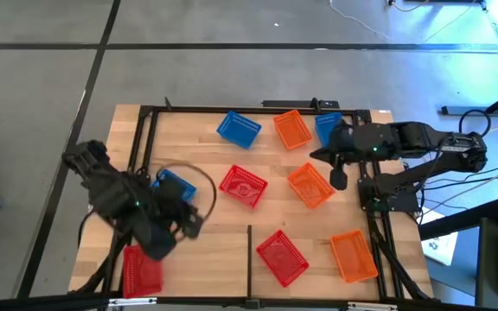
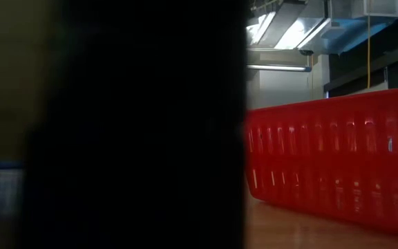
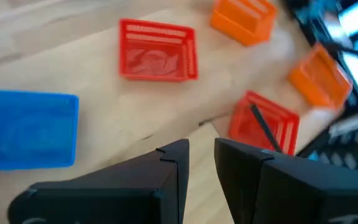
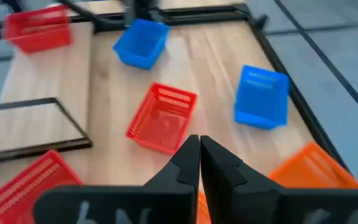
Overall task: Stack baskets on shelf by color
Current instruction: Put the bottom blue bin on the shelf
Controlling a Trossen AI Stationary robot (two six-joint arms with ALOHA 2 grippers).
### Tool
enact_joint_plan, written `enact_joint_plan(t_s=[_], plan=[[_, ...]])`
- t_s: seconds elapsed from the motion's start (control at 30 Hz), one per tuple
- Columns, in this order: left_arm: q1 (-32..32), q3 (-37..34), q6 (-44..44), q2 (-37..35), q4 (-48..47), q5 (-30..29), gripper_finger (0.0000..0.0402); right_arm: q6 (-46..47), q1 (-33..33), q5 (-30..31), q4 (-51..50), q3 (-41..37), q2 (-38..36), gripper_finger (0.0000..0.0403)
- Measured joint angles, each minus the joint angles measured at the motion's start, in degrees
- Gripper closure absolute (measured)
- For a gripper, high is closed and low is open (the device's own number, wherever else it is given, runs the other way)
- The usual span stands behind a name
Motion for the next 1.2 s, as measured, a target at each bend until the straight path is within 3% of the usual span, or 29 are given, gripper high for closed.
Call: enact_joint_plan(t_s=[0.1,0.27,0.5,0.67,0.83,0.97,1.2], plan=[[5.4,-3.0,-3.2,-2.4,-0.2,4.0,0.0333,-4.3,0.0,-3.3,0.0,0.0,0.7,0.0387],[13.0,-10.0,-3.6,-5.3,-0.1,13.5,0.0333,-5.1,0.0,-3.4,1.0,0.0,1.4,0.0387],[19.3,-21.7,-0.7,-7.0,0.0,17.6,0.0334,-1.5,0.0,-3.4,2.4,0.0,3.4,0.0387],[22.5,-29.2,0.4,-7.7,0.0,24.6,0.0334,3.8,0.0,-3.5,3.6,-0.1,5.4,0.0387],[26.4,-36.9,5.4,-7.7,1.6,25.9,0.0334,3.8,0.0,-3.4,6.4,-0.1,6.3,0.0387],[29.3,-41.3,11.8,-7.7,6.8,27.4,0.0334,3.6,0.0,-3.4,7.3,-0.1,6.2,0.0387],[32.9,-49.2,21.5,-7.6,25.8,29.2,0.0334,3.4,0.0,-3.4,7.4,-0.1,6.0,0.0387]])
